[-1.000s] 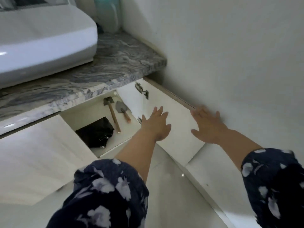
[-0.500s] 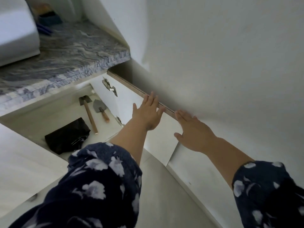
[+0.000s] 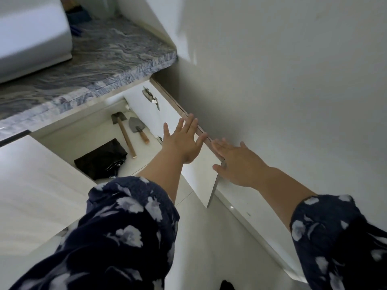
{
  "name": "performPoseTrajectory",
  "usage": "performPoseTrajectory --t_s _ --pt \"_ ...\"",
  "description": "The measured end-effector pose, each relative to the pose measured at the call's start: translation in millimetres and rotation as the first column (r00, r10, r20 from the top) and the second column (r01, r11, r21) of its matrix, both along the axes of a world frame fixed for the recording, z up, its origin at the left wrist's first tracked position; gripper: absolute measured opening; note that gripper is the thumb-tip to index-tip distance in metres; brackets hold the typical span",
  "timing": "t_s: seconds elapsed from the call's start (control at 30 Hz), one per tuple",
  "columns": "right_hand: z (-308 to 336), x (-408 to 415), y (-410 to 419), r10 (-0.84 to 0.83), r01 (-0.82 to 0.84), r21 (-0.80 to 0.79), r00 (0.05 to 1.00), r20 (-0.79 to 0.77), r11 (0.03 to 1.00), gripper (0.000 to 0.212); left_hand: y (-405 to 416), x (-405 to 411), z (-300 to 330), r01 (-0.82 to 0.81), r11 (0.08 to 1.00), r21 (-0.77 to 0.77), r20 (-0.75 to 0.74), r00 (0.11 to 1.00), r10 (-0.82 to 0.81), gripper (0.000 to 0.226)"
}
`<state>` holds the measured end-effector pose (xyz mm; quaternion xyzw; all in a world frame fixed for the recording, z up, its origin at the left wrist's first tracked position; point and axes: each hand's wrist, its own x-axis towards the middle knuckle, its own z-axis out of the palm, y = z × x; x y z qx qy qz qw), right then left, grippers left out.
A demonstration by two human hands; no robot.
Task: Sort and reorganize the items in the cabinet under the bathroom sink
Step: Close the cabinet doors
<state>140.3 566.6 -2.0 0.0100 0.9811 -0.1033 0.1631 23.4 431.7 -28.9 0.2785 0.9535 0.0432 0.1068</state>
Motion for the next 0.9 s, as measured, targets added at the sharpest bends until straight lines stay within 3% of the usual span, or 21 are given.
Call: performPoseTrajectory --t_s 0.23,0.33,0.4,0.57,0.73,0.9 --pt "-7.9 -3.1 -74.9 -0.159 0.084 -0.414 0.976 -0.150 0.906 0.037 -83.5 1.7 3.2 0.004 1.000 -0.018 0.039 0.999 -0.004 0.066" --pt "-16.2 -12.0 -107.1 -0.263 0.138 -0.541 0.951 -0.161 0.829 0.038 -113.9 -5.8 11.3 -0.016 0.998 -0.061 0.109 0.994 0.023 0.062" --pt "-20.9 -23.9 -123.0 -0.257 0.152 -0.457 0.950 -0.176 0.876 0.044 -132.5 -9.1 16.0 -0.043 0.996 -0.073 0.140 0.989 0.053 0.059" --pt "-19.1 -74.4 -162.1 0.024 -0.035 -0.110 0.995 -0.098 0.993 0.062 -194.7 -6.7 19.6 -0.136 0.982 -0.129 0.042 0.989 0.142 0.057" --pt "-13.8 -125.2 -216.7 0.244 -0.238 0.061 0.964 -0.103 0.969 0.084 -234.1 5.7 9.6 -0.265 0.933 -0.246 -0.129 0.962 0.239 0.058" --pt "-17.6 -150.8 -230.2 0.399 -0.368 0.229 0.911 -0.107 0.901 0.087 -244.9 12.8 -3.3 -0.428 0.883 -0.193 -0.220 0.896 0.387 0.068"
